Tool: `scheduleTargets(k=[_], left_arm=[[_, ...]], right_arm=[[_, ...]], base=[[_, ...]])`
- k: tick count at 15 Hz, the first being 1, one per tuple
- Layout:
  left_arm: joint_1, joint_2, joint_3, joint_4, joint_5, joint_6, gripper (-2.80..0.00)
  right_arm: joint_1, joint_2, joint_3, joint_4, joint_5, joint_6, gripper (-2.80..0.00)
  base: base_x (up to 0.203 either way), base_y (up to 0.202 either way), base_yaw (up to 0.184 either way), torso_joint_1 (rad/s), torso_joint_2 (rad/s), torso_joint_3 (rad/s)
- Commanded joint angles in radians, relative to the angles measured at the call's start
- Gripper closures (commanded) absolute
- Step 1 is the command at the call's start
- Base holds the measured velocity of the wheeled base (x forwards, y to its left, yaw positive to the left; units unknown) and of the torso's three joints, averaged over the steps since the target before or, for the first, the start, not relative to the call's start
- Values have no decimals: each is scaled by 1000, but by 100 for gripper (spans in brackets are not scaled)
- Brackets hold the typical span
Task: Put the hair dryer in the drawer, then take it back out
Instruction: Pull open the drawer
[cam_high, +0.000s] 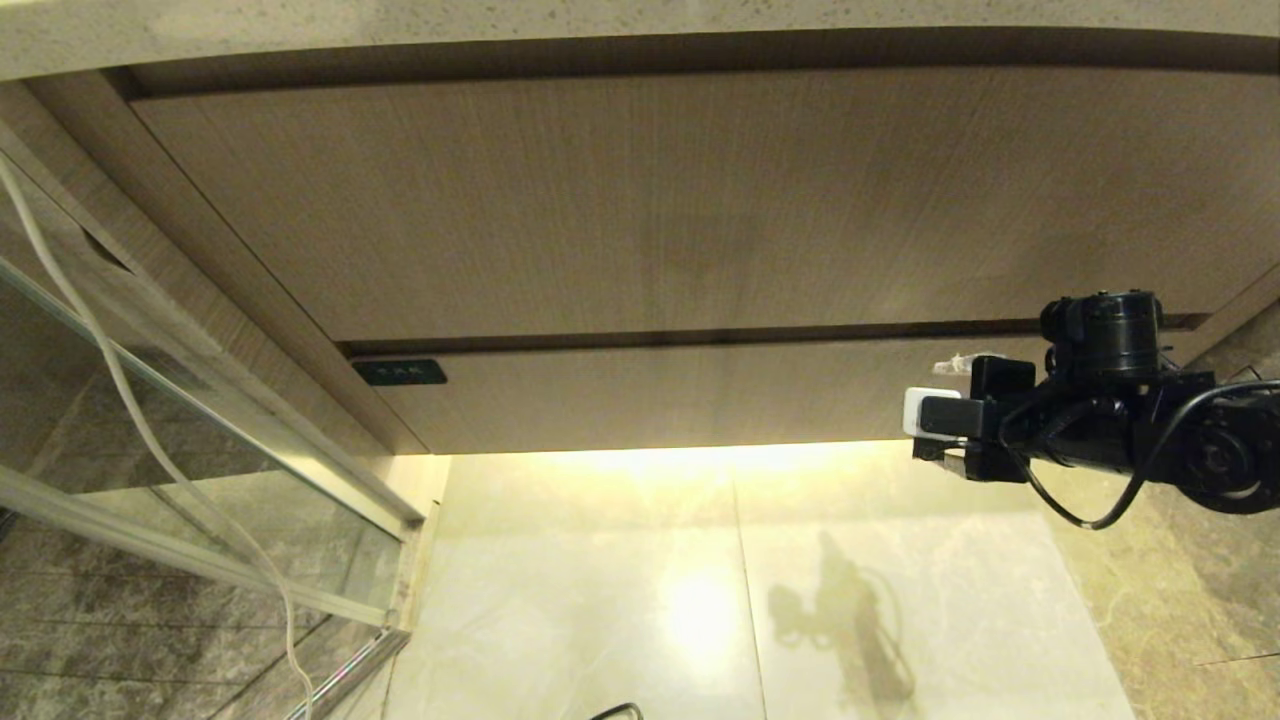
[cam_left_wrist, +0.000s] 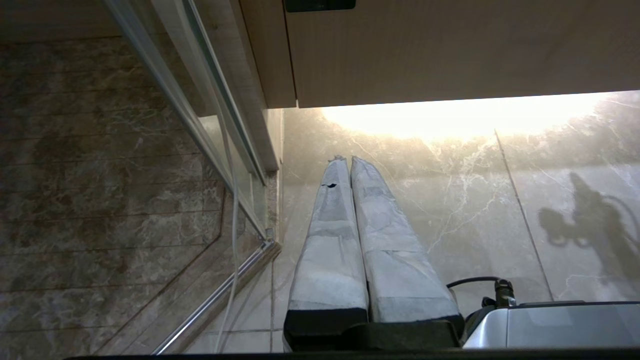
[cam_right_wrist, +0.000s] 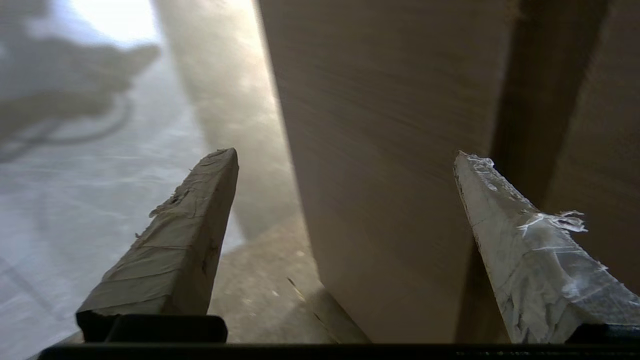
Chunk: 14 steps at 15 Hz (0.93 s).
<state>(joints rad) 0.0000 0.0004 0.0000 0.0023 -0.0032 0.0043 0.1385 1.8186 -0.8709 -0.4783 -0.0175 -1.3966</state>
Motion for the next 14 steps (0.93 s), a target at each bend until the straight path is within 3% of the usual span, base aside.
scheduleTargets(k=[1,3,6,8,10,14], left_arm=[[0,1,2,0,0,0,0],[0,1,2,1,0,0,0],[0,1,2,0,0,0,0],[0,1,2,-1,0,0,0],[0,1,2,1,0,0,0],[0,1,2,1,0,0,0]], right_arm=[[0,20,23,-97,-51,36,-280],[7,15,33,-80,-47,128,-280],[28,20,31,-29,69,279,-280],[30,14,46,-3,122,270,-280],[30,19,53,-30,242,249,-280],[30,62,69,-142,287,203,-280]], base=[[0,0,0,0,0,0],[0,0,0,0,0,0],[0,0,0,0,0,0],[0,0,0,0,0,0],[0,0,0,0,0,0],[0,0,0,0,0,0]])
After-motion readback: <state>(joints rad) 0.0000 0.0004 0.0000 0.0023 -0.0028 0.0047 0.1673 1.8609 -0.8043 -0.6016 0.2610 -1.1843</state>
